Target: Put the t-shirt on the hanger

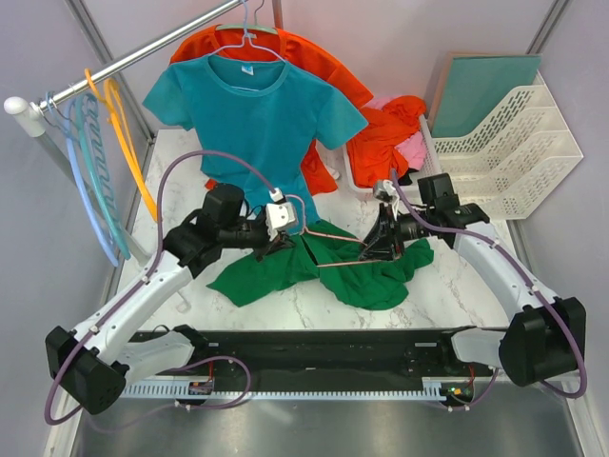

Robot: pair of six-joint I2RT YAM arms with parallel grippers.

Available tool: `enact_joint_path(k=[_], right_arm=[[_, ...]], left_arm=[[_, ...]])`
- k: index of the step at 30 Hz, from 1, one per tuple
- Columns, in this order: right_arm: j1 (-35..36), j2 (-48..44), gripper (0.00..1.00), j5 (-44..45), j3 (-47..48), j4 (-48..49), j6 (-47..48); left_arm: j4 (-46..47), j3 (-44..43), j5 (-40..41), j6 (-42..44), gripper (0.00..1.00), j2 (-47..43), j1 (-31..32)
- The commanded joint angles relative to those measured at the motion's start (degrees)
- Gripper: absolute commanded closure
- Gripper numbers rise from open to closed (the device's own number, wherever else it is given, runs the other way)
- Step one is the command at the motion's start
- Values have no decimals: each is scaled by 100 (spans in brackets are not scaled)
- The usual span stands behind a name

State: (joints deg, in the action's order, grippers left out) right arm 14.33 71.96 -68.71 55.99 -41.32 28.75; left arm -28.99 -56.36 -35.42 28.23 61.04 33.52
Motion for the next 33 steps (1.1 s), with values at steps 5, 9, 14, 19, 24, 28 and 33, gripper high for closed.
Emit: enact_joint_path(k=[5,9,14,19,24,28,33], right_arm=[[-718,-121,8,2122,465,2014,-2286],[-870,-735,10,2380,317,2005,-2401],[164,-1676,36,2368,-640,1628,-1611],[2489,-1775,43,4581,-1327,2083,-969],[3373,-1186,16,5866,-1450,3206,-995],[4312,-843,16,6807,-1354,3595,-512],[5044,-228,20,7336,-1195,3946,173]], left_arm=[[798,-94,1668,-1740,98,408,-310],[974,-314,2328,-2382,98,602,-346],[869,-754,2504,-2770,98,1006,-346],[764,-789,2435,-2963,98,1121,-346],[755,-736,2329,-2999,98,1112,-355],[755,-693,2338,-3042,98,1130,-390],[772,-675,2303,-3095,98,1121,-460]])
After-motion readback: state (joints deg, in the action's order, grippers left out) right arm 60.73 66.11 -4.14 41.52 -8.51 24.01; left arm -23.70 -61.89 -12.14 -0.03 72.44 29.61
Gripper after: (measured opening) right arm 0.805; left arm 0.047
